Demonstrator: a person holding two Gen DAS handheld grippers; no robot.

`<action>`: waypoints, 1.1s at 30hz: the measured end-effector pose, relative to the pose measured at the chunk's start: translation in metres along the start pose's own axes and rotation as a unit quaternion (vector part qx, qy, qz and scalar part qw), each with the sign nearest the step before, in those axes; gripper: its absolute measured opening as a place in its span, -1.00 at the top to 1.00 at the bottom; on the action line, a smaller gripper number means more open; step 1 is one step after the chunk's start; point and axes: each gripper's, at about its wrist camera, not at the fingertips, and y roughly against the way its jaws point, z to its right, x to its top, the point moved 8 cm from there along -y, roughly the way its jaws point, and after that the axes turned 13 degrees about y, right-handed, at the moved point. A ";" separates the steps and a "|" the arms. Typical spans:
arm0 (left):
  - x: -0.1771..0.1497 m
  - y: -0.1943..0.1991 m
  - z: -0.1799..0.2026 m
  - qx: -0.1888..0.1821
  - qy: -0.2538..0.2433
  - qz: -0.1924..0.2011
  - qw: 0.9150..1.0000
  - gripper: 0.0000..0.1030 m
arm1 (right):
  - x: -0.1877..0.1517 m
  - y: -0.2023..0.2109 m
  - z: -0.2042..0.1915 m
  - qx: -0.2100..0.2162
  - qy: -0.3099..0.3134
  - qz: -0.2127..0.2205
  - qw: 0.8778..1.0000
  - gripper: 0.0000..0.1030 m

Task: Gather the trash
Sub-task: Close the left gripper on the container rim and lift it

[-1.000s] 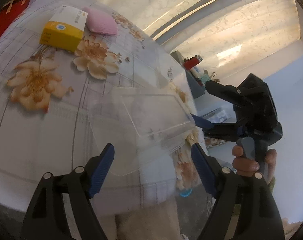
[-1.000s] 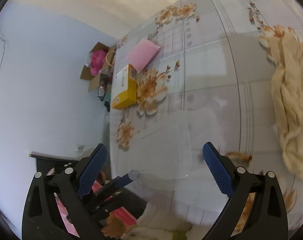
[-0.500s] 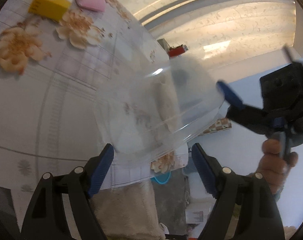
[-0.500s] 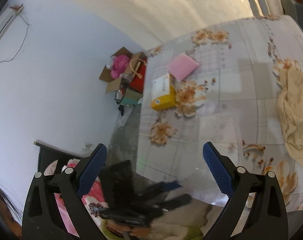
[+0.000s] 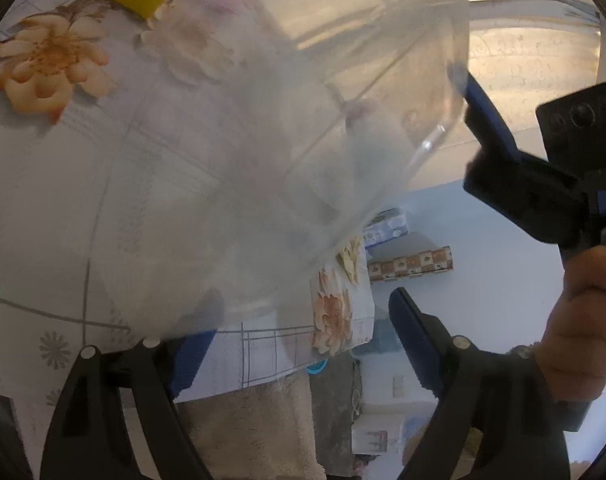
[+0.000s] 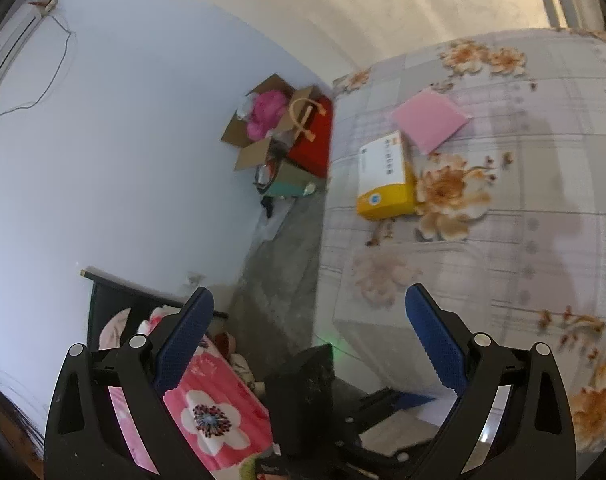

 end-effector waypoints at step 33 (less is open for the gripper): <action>0.004 0.002 0.006 0.052 -0.053 0.044 0.996 -0.72 | -0.059 0.076 0.075 0.007 -0.104 0.054 0.993 -0.81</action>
